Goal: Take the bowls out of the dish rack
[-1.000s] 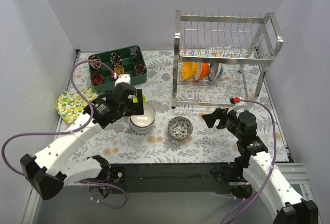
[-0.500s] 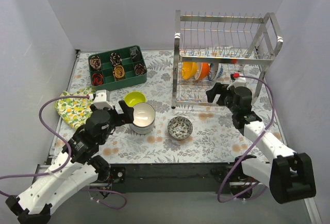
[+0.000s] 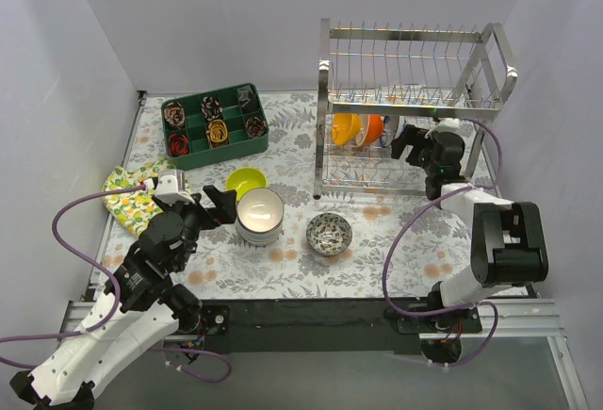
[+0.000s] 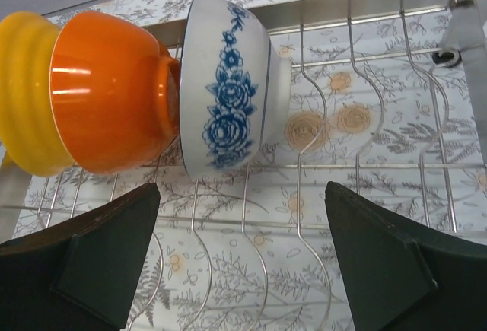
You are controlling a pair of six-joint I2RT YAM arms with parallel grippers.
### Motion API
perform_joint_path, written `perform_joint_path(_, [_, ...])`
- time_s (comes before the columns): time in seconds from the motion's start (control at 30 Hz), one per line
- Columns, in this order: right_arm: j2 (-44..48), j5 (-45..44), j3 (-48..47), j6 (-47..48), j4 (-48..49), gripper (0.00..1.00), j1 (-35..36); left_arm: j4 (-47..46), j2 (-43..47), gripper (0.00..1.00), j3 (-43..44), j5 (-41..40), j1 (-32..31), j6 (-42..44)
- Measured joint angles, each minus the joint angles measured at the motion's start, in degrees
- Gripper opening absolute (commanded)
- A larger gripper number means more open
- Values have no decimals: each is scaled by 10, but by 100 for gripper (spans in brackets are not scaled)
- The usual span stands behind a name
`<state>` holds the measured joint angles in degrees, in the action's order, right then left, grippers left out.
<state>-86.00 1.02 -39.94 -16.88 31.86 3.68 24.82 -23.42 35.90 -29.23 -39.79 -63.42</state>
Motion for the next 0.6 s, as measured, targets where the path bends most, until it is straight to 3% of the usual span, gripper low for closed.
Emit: perform_joint_path(0.6, [-167,35,-110,54,106,98,-6,-5,-19,98,-6,14,18,11])
